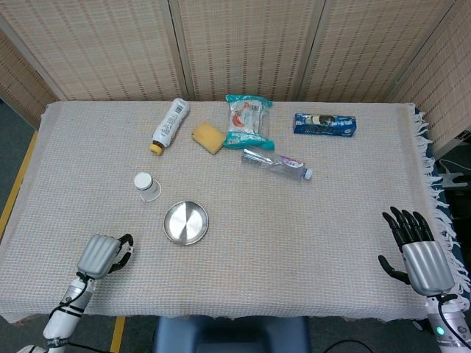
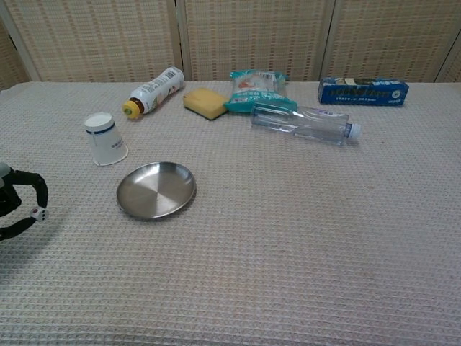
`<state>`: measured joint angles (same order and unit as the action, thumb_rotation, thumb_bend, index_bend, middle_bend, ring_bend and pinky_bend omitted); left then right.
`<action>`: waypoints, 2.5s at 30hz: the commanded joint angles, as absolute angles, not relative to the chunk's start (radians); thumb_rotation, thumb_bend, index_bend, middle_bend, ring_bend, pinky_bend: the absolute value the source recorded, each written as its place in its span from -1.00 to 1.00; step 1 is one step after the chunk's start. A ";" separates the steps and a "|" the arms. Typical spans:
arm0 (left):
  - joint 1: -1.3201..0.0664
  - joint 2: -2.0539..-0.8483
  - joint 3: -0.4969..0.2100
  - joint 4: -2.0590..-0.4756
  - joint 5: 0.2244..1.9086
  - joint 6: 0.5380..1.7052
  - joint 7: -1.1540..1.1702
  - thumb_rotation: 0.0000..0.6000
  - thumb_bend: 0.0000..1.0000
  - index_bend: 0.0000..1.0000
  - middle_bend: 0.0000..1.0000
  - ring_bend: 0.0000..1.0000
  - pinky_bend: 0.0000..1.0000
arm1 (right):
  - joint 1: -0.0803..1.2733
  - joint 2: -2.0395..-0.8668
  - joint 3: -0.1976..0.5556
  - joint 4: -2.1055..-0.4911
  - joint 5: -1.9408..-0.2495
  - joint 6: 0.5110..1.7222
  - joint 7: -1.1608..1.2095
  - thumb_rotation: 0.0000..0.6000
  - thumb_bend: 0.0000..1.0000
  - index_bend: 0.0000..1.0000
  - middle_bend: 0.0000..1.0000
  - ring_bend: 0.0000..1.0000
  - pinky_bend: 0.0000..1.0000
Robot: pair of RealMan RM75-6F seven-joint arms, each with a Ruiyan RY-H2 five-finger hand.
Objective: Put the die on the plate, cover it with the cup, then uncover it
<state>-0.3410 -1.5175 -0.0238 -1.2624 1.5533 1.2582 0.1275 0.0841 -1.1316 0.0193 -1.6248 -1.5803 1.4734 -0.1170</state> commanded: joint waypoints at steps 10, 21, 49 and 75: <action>-0.551 -1.555 -0.127 -1.341 1.498 1.037 0.222 1.00 -0.22 0.03 0.87 0.70 0.89 | 0.091 -1.142 0.023 -1.621 -1.560 1.453 -0.135 0.75 -0.57 -1.00 -1.00 -1.00 -1.00; -0.649 -1.668 -0.166 -1.197 1.451 0.983 0.223 1.00 -0.23 0.02 0.87 0.70 0.89 | 0.101 -1.135 0.023 -1.619 -1.541 1.422 -0.121 0.75 -0.57 -1.00 -1.00 -1.00 -1.00; -0.585 -1.529 -0.195 -1.226 1.371 1.154 0.177 1.00 -0.23 -1.00 -0.83 -0.92 -0.09 | 0.110 -1.133 0.021 -1.619 -1.521 1.399 -0.123 0.75 -0.57 -1.00 -1.00 -1.00 -1.00; -0.734 -1.640 -0.170 -0.892 1.381 0.936 -0.092 1.00 -0.27 -1.00 -0.91 -1.00 -0.91 | 0.123 -1.145 0.032 -1.611 -1.470 1.363 -0.151 0.75 -0.57 -1.00 -1.00 -1.00 -1.00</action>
